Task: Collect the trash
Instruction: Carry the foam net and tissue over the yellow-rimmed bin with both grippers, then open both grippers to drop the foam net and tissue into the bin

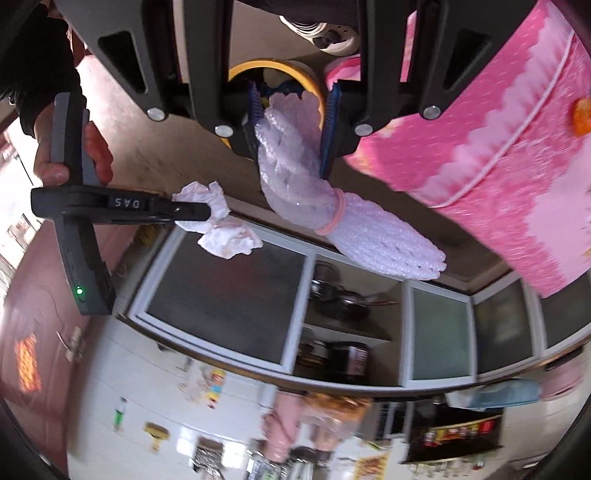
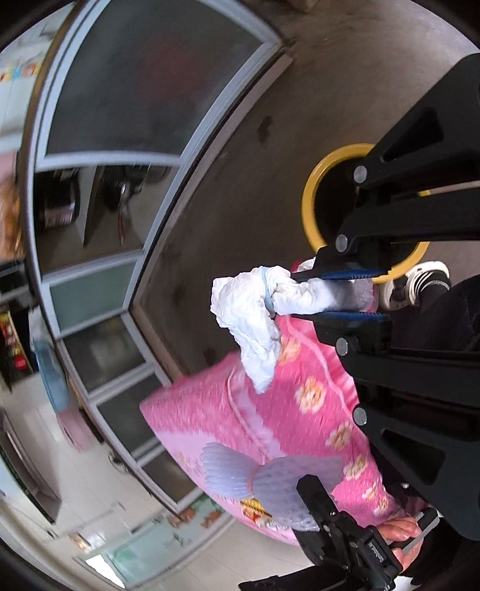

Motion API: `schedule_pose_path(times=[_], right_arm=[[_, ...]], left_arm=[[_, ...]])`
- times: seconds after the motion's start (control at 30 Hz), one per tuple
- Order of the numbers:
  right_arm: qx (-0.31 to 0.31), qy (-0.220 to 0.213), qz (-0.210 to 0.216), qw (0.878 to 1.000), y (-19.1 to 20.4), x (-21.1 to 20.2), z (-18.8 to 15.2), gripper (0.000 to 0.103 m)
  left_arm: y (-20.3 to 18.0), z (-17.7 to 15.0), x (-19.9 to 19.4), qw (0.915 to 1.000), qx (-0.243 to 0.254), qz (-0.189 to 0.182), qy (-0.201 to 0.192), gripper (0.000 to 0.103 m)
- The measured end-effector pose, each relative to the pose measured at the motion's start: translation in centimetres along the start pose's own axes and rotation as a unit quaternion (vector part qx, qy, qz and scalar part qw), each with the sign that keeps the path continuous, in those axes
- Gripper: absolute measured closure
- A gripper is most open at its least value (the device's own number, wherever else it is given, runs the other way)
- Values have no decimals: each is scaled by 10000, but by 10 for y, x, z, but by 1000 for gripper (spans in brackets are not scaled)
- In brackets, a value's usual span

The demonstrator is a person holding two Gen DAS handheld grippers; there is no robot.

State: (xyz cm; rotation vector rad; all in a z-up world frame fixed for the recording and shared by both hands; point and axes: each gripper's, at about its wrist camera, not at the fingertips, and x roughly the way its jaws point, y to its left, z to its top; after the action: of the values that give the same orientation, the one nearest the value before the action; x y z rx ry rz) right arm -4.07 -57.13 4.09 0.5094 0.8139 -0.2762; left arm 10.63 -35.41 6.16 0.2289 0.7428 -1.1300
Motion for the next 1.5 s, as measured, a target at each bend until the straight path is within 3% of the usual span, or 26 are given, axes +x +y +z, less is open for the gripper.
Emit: schedule_pose_path(times=[0.37,0.77,1.03,1.17,1.2,1.23,1.3,1.5], right_arm=[[853,523,-214,9947,-75,43,-48,91],[1663,1233,-110,9783,-132,111,-97,90],[1841,1500,-123,9713,-146,141,-101,89],[1918,1654,-281,9670,-154,149,-105,85],[1937,1678,-288,9662,-156,150,-105,77],[1963,1687,-277,9655,-158,151,-105,61],[2102,1587,-257,9644,-162,149,-107,47],[2181,1492,-560,9628,-168,140,-107,47]], left_arm=[[-49,-4,103,9949,346,-563,768,78],[-55,-42,196,9823,255,-883,1633,78],[-56,-49,236,9748,190,-956,2007,76],[-56,-49,240,9745,86,-967,2024,59],[-55,-50,240,9746,56,-975,2017,55],[-53,-51,239,9745,12,-985,2018,47],[-51,-53,238,9741,-55,-1000,2025,36],[-48,-54,234,9710,-232,-1158,2078,20]])
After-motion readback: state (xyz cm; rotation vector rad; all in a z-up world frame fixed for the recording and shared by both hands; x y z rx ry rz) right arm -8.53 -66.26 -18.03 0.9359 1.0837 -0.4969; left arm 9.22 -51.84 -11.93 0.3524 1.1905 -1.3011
